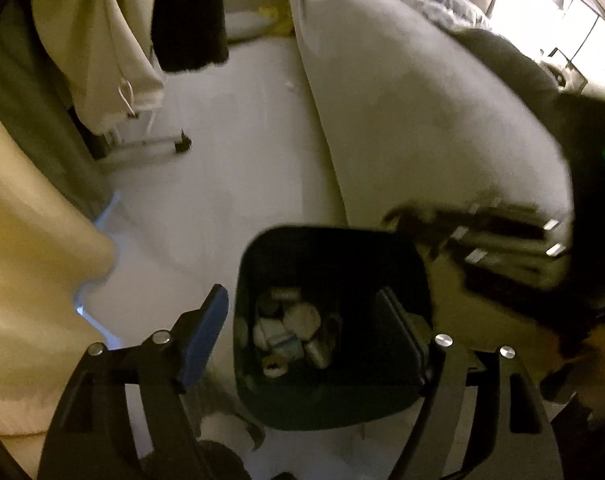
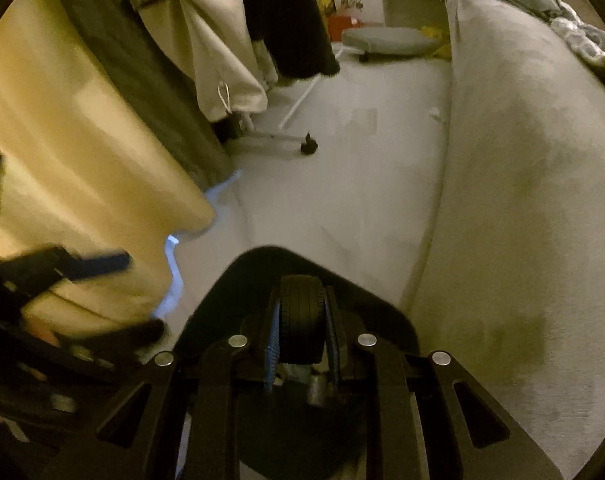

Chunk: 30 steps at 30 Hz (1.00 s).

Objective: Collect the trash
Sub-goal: 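Open the left gripper over the bin to drop the black arc, then open the right gripper over the bin to drop the black wheel piece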

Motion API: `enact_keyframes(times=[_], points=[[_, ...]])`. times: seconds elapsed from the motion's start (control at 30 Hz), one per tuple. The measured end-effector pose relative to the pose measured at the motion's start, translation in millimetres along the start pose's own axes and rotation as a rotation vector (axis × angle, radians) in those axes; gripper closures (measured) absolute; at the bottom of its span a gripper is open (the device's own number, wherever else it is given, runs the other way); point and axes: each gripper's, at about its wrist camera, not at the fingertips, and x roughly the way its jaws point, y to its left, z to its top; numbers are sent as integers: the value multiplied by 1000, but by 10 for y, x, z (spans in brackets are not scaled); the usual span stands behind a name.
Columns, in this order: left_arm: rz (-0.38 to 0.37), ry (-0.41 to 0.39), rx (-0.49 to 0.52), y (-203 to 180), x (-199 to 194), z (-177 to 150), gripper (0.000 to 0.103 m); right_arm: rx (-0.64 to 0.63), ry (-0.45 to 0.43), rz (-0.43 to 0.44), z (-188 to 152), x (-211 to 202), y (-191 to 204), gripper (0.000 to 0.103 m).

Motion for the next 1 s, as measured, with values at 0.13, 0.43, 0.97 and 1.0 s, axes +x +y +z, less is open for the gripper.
enact_keyframes(times=[0.13,0.43,0.97,1.0], points=[[0,-89,5,11,-206,60,20,-10,50,-12,-64,168,21,83],[11,-258,-12,43,-577,157,13,-30,136,-35,-223,403,51,83],[12,-408,9,-108,-1088,285,4,-32,131,-91,-407,180,28,52],[11,-410,9,-120,-1106,268,4,-33,109,-97,-392,96,38,47]])
